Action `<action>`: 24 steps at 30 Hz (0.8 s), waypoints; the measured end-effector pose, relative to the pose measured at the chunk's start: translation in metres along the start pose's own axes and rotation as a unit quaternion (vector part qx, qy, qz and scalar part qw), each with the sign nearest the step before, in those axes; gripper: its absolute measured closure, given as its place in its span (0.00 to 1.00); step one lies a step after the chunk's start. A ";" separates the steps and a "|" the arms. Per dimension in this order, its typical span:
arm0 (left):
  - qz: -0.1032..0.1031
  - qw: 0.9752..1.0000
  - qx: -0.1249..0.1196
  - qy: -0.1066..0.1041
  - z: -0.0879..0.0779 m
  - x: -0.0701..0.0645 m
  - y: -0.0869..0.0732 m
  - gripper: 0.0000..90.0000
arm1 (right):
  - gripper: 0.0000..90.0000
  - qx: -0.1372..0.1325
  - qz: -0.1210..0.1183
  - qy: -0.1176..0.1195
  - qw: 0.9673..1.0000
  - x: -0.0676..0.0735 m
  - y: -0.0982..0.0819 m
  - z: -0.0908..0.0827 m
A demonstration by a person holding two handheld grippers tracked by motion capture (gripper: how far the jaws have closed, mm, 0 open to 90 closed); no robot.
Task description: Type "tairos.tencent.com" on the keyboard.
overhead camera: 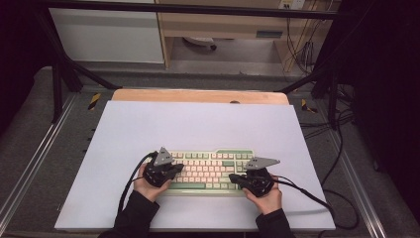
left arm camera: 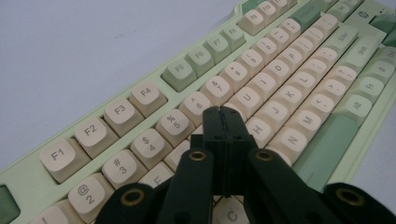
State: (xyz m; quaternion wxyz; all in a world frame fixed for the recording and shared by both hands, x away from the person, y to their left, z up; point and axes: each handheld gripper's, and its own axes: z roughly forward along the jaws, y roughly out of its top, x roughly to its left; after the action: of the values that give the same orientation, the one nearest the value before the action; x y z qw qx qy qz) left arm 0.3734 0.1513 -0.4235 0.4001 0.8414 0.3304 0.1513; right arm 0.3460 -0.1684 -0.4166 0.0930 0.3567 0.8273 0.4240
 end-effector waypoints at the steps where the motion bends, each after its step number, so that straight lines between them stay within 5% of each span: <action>1: 0.000 1.000 0.000 -0.001 -0.001 0.000 0.000 1.00 | 1.00 0.000 0.000 0.000 1.000 0.000 0.000 0.000; 24: -0.021 1.000 -0.013 0.014 -0.023 0.017 -0.007 1.00 | 1.00 0.000 -0.001 0.000 1.000 -0.001 -0.001 -0.001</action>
State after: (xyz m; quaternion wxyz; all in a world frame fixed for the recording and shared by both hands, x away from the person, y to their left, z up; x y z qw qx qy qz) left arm 0.3705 0.1790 -0.4147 0.4099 0.8266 0.3516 0.1585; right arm 0.3458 -0.1693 -0.4167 0.0936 0.3560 0.8276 0.4238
